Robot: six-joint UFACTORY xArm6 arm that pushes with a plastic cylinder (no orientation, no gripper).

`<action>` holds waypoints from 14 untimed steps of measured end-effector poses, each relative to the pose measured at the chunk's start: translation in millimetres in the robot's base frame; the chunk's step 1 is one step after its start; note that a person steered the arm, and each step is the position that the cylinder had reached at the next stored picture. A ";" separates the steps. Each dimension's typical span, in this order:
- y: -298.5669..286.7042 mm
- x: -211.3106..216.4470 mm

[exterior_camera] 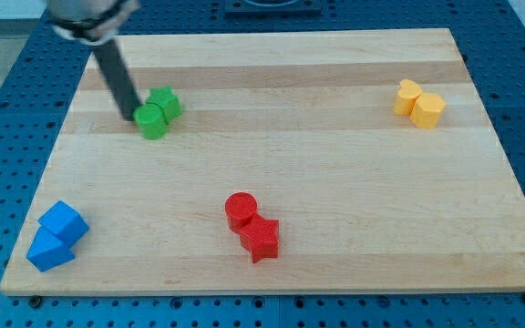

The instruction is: Move the green circle to the bottom of the green star

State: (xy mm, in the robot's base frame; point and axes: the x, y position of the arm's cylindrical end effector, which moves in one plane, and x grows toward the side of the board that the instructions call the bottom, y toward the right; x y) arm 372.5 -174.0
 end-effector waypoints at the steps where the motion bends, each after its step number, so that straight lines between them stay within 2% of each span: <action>1: 86.1 0.0; 2: 157.1 -0.1; 3: 161.8 -0.1; 4: 149.5 3.7; 6: 70.1 50.5; 9: 20.8 53.0; 10: -17.1 63.5; 11: -35.4 51.1; 13: -29.1 31.8; 14: 0.8 22.9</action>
State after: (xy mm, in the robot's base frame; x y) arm 395.3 -173.3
